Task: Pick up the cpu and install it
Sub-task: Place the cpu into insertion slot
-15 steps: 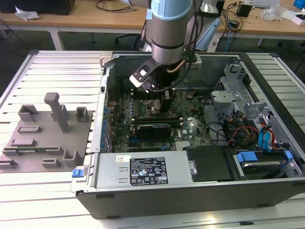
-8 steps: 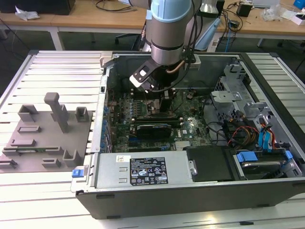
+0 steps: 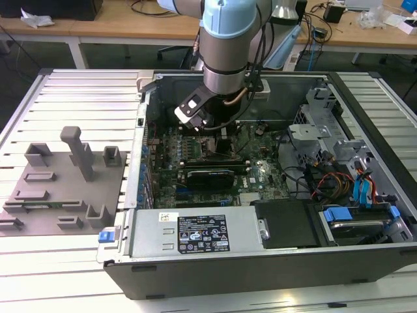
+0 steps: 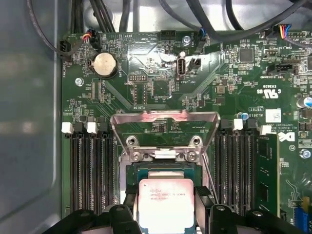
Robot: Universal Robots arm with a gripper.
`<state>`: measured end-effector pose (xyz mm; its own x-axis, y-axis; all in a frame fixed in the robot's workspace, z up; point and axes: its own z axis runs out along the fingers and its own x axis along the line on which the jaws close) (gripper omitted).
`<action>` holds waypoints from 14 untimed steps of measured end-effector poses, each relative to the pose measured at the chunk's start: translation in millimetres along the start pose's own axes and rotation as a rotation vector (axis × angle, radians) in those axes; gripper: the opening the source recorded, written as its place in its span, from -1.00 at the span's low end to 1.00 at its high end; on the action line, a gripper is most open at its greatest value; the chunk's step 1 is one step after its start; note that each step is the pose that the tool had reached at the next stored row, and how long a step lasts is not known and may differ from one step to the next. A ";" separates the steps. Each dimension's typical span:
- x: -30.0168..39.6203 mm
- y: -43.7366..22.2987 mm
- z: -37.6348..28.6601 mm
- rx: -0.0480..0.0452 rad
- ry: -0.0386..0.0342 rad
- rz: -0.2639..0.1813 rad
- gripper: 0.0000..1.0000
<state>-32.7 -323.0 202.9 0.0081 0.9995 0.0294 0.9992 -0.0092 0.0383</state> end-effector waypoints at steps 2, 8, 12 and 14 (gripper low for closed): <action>0.1 -0.1 2.0 0.0002 -0.0003 0.000 0.09; 0.0 -0.2 4.1 0.0002 -0.0003 0.000 0.09; 0.4 -0.2 4.5 -0.0003 0.0003 0.000 0.09; 0.6 -0.2 4.6 -0.0001 0.0001 0.000 0.09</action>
<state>-32.7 -322.3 198.3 0.0079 0.9995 0.0295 0.9992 -0.0090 0.0384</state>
